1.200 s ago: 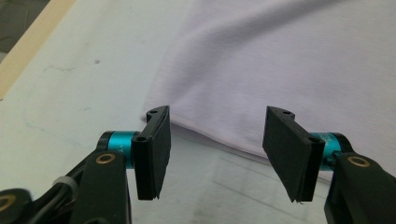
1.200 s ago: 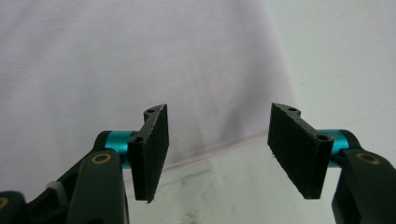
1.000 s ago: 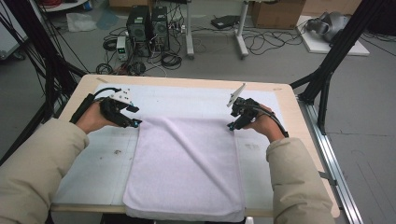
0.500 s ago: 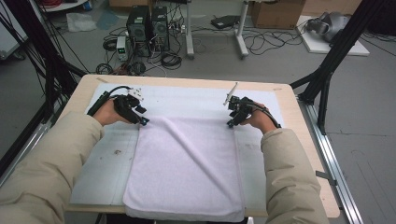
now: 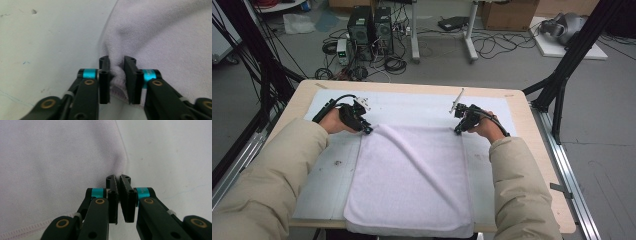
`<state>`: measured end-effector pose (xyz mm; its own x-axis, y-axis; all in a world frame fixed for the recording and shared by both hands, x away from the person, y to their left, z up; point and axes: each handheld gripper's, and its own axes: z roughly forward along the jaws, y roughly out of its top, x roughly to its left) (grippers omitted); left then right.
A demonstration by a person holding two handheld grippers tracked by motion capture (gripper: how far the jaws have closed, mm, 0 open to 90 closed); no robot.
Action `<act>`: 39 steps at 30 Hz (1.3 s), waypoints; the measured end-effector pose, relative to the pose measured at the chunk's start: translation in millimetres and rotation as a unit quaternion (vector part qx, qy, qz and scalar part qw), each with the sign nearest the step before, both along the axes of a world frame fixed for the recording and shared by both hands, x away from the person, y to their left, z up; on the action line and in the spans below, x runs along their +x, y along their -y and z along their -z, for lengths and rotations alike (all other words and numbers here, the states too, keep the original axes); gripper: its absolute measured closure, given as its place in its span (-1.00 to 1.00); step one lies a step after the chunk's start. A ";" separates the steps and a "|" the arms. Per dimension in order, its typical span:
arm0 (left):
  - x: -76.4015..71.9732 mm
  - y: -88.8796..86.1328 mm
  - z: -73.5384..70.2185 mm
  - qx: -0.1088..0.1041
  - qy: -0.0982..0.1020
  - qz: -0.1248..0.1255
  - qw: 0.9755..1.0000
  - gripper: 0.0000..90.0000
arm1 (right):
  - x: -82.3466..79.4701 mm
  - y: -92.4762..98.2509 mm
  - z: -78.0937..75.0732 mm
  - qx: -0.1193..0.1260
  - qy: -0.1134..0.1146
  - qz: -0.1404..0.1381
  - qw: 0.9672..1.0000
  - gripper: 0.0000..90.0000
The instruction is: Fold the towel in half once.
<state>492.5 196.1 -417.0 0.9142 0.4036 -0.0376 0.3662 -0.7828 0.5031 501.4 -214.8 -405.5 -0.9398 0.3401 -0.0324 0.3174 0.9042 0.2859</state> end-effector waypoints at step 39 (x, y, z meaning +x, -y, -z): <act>44.7 8.5 -51.8 0.014 0.114 -0.040 0.993 0.85 | 17.9 13.7 -58.9 0.036 0.173 0.105 0.979 0.89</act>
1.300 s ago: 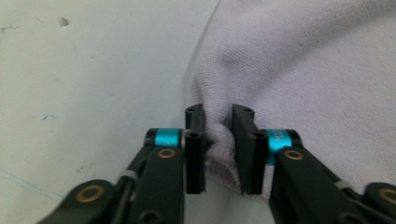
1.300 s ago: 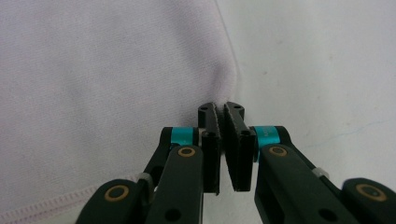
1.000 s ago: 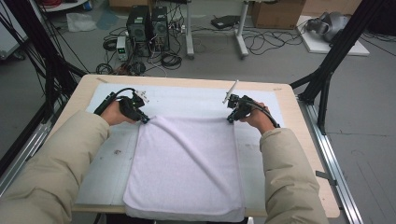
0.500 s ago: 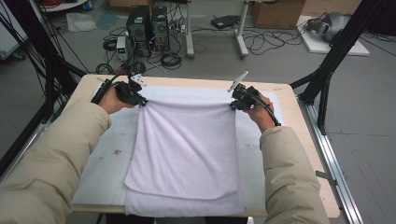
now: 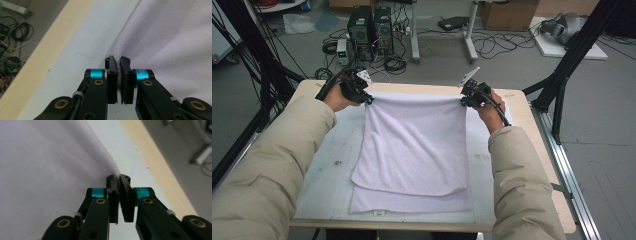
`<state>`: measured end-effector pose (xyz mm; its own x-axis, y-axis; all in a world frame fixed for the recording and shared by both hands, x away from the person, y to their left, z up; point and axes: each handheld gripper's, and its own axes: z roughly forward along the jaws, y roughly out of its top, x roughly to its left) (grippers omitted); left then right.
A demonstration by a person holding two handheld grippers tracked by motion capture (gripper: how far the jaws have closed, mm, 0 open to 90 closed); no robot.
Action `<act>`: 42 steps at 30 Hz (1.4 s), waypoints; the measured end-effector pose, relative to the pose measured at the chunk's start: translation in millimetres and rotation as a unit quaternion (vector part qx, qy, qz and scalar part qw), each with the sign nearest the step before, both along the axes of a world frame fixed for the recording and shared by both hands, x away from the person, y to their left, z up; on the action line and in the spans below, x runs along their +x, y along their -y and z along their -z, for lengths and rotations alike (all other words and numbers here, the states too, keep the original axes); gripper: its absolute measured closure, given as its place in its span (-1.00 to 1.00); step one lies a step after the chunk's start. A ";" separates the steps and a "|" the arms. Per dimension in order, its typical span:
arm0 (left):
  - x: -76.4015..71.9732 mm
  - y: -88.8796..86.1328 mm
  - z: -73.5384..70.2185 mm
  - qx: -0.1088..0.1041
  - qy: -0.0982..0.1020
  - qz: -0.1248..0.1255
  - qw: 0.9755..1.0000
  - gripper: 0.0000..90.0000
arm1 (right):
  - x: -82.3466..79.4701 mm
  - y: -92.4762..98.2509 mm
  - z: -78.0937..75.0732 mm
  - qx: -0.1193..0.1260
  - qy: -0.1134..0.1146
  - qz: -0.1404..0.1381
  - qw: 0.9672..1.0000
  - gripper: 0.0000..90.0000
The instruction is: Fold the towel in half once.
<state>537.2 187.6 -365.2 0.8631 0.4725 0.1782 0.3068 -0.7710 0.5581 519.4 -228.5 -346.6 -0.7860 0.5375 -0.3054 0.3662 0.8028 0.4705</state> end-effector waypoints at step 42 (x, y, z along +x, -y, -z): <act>-200.1 -35.4 14.0 -0.029 0.009 0.261 0.965 -0.47 | -175.6 4.7 13.2 0.000 -0.129 -0.239 0.962 -0.61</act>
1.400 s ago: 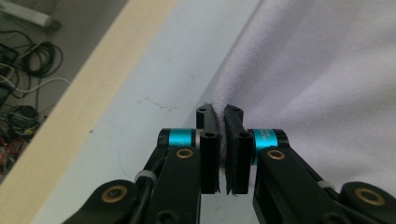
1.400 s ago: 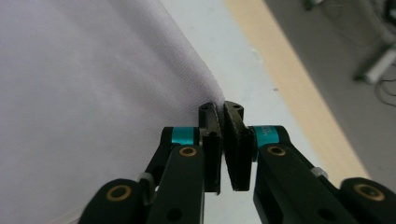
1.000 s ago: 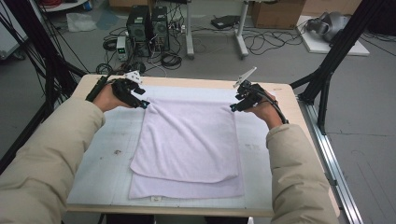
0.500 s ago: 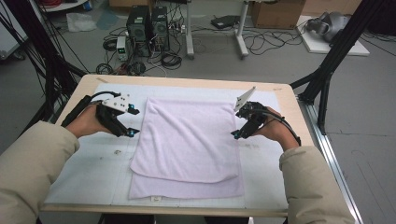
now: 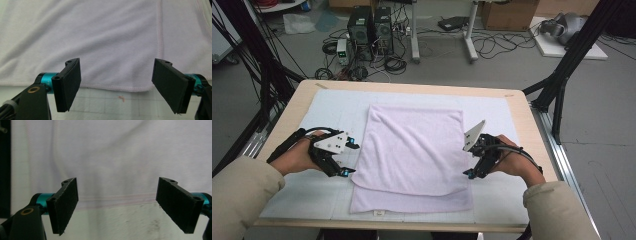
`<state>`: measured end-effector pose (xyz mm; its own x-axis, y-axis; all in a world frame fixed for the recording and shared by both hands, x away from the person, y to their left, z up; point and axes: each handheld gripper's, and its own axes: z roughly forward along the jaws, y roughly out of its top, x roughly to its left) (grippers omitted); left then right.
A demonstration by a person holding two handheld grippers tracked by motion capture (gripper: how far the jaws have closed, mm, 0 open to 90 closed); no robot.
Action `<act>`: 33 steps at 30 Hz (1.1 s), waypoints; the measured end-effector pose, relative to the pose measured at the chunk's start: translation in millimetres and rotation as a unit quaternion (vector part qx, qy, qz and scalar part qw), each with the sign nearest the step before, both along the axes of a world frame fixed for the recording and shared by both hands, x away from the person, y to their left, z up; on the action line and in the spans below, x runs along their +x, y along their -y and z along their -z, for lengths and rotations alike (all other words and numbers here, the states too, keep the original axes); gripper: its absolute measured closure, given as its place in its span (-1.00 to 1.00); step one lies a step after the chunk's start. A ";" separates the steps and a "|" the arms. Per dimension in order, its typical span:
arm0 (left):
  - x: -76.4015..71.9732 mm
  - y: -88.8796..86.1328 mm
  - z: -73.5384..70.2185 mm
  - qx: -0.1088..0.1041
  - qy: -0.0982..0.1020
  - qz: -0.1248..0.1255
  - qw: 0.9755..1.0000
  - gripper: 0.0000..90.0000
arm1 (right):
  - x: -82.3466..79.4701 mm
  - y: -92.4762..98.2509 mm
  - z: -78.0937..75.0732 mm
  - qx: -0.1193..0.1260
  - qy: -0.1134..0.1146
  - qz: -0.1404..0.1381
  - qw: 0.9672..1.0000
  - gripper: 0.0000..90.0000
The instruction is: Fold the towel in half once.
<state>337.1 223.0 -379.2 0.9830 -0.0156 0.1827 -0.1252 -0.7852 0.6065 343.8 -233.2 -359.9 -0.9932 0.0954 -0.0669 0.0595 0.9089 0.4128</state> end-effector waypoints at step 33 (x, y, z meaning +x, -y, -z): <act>-21.4 25.4 31.6 0.110 -0.045 0.007 0.993 0.05 | -23.9 -32.1 34.8 -0.097 -0.078 -0.118 0.985 0.73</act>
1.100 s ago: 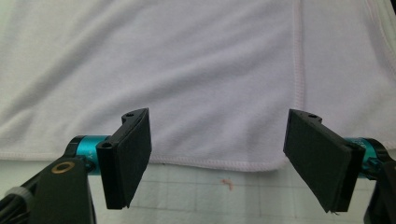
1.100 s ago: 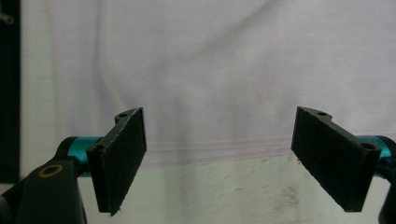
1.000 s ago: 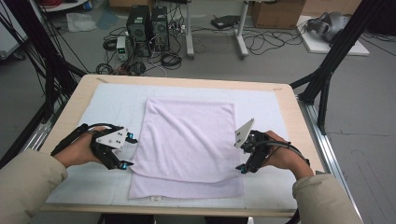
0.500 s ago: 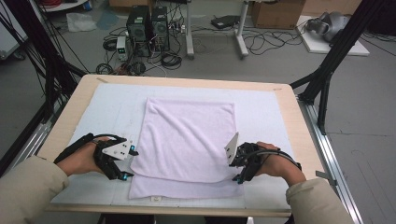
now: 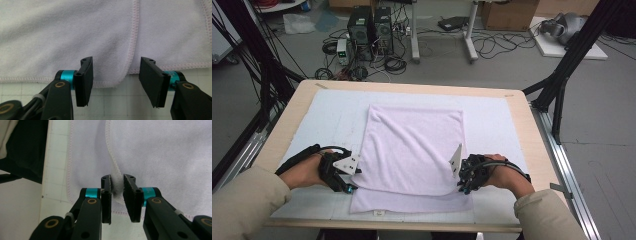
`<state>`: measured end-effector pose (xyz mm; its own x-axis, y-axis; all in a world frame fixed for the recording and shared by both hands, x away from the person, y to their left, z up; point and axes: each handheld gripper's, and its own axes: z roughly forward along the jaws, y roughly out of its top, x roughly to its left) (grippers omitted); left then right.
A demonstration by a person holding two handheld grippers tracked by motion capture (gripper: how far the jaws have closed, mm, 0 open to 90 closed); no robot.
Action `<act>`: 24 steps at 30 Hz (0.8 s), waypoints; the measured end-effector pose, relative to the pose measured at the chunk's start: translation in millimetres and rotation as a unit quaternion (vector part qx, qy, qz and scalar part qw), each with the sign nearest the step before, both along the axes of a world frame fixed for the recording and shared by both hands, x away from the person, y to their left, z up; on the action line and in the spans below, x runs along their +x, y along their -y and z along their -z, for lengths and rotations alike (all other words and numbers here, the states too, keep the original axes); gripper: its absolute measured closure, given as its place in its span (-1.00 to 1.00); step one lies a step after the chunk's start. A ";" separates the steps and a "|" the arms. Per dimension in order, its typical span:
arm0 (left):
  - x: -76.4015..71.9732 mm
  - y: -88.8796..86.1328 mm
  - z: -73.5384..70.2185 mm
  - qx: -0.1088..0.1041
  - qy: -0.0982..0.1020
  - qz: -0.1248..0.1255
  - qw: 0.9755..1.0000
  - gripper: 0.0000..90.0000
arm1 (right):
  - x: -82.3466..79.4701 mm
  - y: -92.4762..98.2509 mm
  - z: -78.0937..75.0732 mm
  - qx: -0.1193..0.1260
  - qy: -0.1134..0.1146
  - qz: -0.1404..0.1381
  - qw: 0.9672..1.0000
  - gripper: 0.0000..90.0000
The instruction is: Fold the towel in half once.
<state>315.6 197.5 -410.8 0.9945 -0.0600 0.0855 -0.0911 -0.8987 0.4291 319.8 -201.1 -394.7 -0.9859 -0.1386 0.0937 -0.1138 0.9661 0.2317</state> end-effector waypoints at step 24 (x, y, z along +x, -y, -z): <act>-11.2 -3.1 -37.6 -0.007 -0.021 0.008 1.000 0.94 | -10.1 21.2 -31.6 0.040 0.009 -0.020 0.999 0.90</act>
